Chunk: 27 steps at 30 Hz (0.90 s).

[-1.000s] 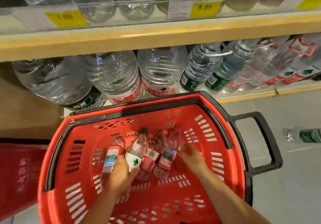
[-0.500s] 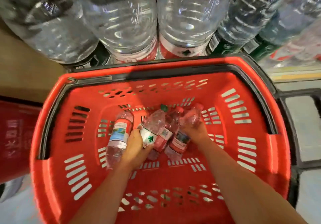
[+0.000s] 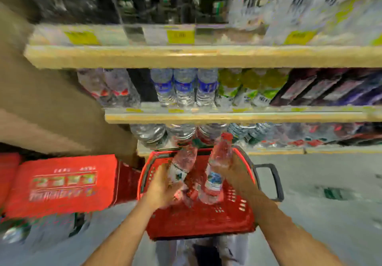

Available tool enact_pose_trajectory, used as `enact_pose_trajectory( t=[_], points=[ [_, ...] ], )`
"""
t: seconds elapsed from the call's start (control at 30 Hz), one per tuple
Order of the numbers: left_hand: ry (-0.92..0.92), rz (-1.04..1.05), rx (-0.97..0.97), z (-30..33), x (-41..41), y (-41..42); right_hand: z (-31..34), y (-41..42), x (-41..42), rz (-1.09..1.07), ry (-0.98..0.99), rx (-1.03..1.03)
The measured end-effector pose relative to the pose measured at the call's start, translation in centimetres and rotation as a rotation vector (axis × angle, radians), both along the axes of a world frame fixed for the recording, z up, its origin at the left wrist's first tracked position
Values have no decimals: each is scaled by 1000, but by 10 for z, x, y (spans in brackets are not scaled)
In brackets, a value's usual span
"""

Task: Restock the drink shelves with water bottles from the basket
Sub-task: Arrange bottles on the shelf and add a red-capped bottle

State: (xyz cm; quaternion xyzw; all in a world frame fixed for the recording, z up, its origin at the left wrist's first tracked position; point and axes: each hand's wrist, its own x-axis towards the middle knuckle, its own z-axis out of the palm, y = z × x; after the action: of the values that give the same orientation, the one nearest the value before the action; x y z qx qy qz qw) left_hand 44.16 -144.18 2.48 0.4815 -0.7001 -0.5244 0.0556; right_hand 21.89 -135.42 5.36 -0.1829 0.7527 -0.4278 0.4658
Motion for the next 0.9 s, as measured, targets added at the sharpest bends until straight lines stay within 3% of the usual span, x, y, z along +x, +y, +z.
enact_pose_trajectory(
  t=[0.07, 0.2, 0.53, 0.9],
  points=[
    [25, 83, 37, 52, 5, -6, 64, -9, 3, 9, 9, -45],
    [106, 211, -66, 153, 4, -17, 161, -25, 3, 42, -2, -149],
    [348, 286, -472, 368, 3, -45, 356, -45, 0, 197, 149, -391],
    [672, 303, -771, 569, 14, -91, 547, -65, 28, 221, 396, -676]
  ],
)
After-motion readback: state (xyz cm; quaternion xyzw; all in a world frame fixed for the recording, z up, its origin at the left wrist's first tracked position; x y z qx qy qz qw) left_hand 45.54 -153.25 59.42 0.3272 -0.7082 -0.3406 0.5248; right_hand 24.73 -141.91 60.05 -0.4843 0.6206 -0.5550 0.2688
